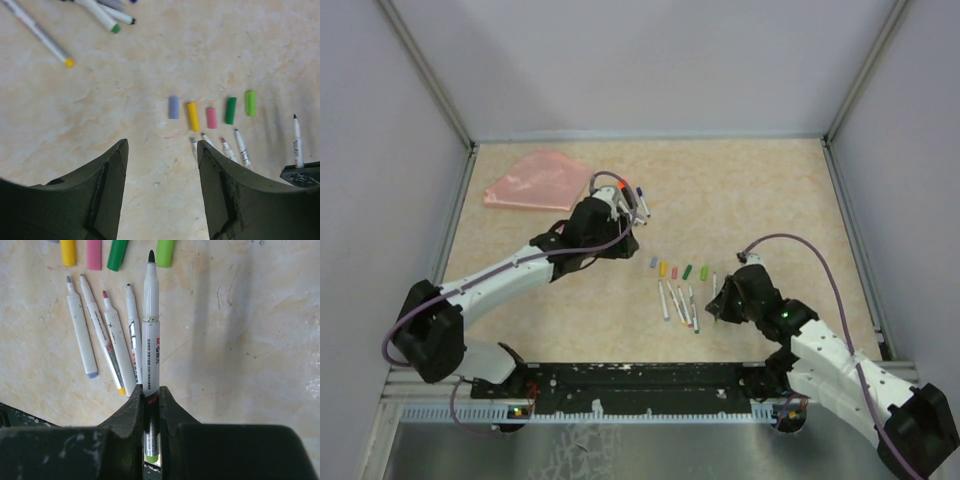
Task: Open the pen caps
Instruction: Place the pen at the center of the board, then pick up the pen from the center of the board, then open the pen cap from the pen.
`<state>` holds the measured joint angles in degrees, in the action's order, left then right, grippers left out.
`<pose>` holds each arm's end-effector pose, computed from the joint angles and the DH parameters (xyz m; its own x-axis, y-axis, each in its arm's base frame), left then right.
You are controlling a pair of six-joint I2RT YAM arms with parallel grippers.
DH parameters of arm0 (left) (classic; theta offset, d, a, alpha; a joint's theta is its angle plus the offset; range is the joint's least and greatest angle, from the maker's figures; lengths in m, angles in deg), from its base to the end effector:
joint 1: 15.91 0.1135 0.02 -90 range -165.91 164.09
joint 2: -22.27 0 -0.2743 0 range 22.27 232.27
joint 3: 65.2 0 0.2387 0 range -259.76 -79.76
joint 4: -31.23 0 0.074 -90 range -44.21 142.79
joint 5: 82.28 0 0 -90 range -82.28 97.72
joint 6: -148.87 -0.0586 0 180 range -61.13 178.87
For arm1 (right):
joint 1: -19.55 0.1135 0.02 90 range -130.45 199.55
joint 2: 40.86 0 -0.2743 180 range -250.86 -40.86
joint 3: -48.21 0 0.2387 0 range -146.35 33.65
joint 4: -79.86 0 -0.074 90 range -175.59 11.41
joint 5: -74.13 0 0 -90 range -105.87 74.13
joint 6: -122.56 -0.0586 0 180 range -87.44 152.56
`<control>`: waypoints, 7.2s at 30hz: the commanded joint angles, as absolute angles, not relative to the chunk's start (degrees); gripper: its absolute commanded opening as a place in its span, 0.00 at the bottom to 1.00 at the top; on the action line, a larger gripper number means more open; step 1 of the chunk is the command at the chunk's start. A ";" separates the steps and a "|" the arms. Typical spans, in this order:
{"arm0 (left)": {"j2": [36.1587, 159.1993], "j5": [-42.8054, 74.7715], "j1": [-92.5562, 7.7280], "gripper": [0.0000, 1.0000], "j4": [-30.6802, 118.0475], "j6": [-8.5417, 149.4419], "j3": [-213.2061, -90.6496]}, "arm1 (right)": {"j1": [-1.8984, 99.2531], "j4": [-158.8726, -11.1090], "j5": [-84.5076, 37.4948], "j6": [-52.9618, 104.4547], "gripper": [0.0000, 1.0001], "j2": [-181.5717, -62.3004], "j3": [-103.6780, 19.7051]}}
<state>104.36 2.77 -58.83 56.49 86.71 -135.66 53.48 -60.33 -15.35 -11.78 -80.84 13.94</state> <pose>0.2392 -0.2155 0.2576 -0.6819 -0.0012 -0.7314 0.3499 0.8776 -0.3277 0.1167 0.0778 0.1714 -0.8098 0.2975 -0.5056 0.0183 0.8743 0.4851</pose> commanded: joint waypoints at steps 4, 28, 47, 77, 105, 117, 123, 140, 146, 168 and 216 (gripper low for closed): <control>95.98 -3.67 -55.28 0.70 57.47 83.46 -131.11 | 52.95 -64.96 -18.34 -10.56 0.05 -84.76 15.22; 92.98 -16.74 -53.46 0.81 65.16 74.52 -131.26 | 52.95 -69.20 -18.91 -8.84 0.18 -94.19 15.55; 98.49 -21.28 -50.06 0.87 70.40 64.28 -133.71 | 52.95 -66.48 -17.66 -7.14 0.24 -91.17 12.75; 127.18 4.10 -24.12 0.57 76.38 57.38 -149.33 | 52.95 -72.17 -20.45 -0.29 0.33 -84.71 4.91; 125.76 9.28 -23.75 0.00 78.28 58.98 -147.53 | 52.95 -74.54 -22.08 -0.25 0.33 -81.11 3.58; 106.37 37.05 -23.74 0.00 66.87 68.08 -134.83 | 52.95 -86.04 -29.02 -0.78 0.53 -78.63 5.15; 99.80 53.17 -24.36 0.00 46.17 84.55 -125.80 | 52.95 -90.98 -31.50 -2.15 0.56 -79.37 6.18; 99.37 45.30 -46.08 0.00 2.67 113.80 -117.42 | 53.04 -101.93 -35.74 -11.98 0.57 -84.76 6.45; 101.81 43.49 -50.15 0.00 0.85 113.91 -119.40 | 53.20 -102.90 -36.47 -13.35 0.57 -85.38 6.10; 104.96 40.68 -55.85 0.00 -1.91 113.61 -121.71 | 55.32 -100.53 -35.35 -14.35 0.55 -90.63 3.50; 93.94 48.27 -44.16 1.00 8.65 102.73 -124.34 | 55.59 -98.22 -43.85 -8.21 0.00 -89.10 1.79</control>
<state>94.61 41.90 -47.27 7.42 104.23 -121.45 55.38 -97.90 -38.13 -11.45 -88.25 6.10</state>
